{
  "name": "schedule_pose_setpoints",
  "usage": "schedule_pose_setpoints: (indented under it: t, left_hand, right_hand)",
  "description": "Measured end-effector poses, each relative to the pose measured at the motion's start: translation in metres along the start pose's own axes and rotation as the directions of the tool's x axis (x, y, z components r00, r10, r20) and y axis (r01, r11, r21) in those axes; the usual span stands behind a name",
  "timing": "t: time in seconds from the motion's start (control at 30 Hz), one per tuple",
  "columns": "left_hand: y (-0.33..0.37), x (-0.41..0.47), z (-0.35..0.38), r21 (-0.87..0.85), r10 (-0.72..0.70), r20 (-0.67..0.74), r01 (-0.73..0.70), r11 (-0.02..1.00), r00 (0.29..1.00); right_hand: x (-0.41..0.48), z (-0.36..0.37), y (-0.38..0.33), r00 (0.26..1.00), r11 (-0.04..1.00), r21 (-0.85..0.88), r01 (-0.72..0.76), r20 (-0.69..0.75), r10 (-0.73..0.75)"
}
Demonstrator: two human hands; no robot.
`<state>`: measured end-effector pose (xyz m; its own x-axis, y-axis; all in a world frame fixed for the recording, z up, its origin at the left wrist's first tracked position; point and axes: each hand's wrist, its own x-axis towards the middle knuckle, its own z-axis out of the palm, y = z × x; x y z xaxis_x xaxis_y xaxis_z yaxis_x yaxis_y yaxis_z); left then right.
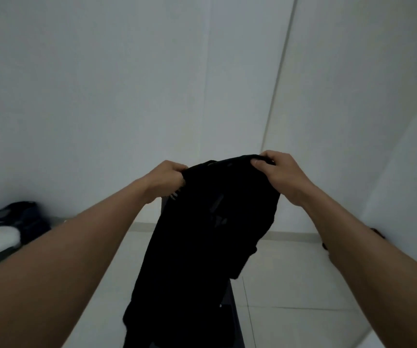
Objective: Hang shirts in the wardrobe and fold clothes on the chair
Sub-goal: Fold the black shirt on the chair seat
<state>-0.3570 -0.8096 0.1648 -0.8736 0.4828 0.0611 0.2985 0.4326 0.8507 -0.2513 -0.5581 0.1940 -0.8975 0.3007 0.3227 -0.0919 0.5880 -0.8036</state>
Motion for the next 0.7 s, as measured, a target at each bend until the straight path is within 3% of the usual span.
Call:
schedule_pose_setpoints:
  t: [0.07,0.13,0.2,0.3,0.37,0.43,0.5,0.63,0.7]
  left_hand:
    - [0.012,-0.006,0.003,-0.103,-0.033,-0.113,0.021,0.994,0.993]
    - [0.025,-0.010,0.006,-0.179,0.006,-0.237,-0.049,0.983,0.972]
    - [0.036,-0.018,0.005,-0.145,0.077,-0.254,-0.117,0.982,0.964]
    - [0.045,-0.032,-0.009,0.275,0.162,-0.193,-0.105,0.956,0.968]
    - [0.045,-0.033,-0.017,0.424,0.205,-0.135,-0.130,0.896,0.969]
    - [0.046,-0.036,-0.027,0.399,0.188,-0.129,-0.122,0.909,0.974]
    - [0.048,-0.043,-0.036,0.354,0.176,-0.149,-0.114,0.928,0.973]
    - [0.045,-0.053,-0.051,0.300,0.195,-0.157,-0.141,0.943,0.968]
    - [0.041,-0.059,-0.061,0.160,0.146,-0.122,-0.125,0.979,0.982]
  right_hand:
    - [-0.001,-0.003,-0.012,0.999,1.000,-0.010,0.023,-0.026,-0.023]
    - [-0.001,-0.004,-0.025,0.997,0.997,-0.045,0.057,-0.050,-0.059]
    - [-0.004,-0.009,-0.039,0.993,0.991,-0.080,0.103,-0.050,-0.107]
    - [-0.011,-0.021,-0.052,0.993,0.980,-0.158,0.120,0.015,-0.120]
    - [-0.013,-0.027,-0.055,0.993,0.959,-0.268,0.098,0.095,-0.075]
    - [-0.014,-0.032,-0.054,0.989,0.899,-0.430,0.084,0.147,-0.022]
    - [-0.017,-0.037,-0.051,0.994,0.861,-0.505,0.051,0.112,0.007]
    - [-0.030,-0.048,-0.046,0.999,0.888,-0.459,-0.035,0.006,0.043]
    - [-0.037,-0.052,-0.040,0.995,0.906,-0.411,-0.098,-0.075,0.073]
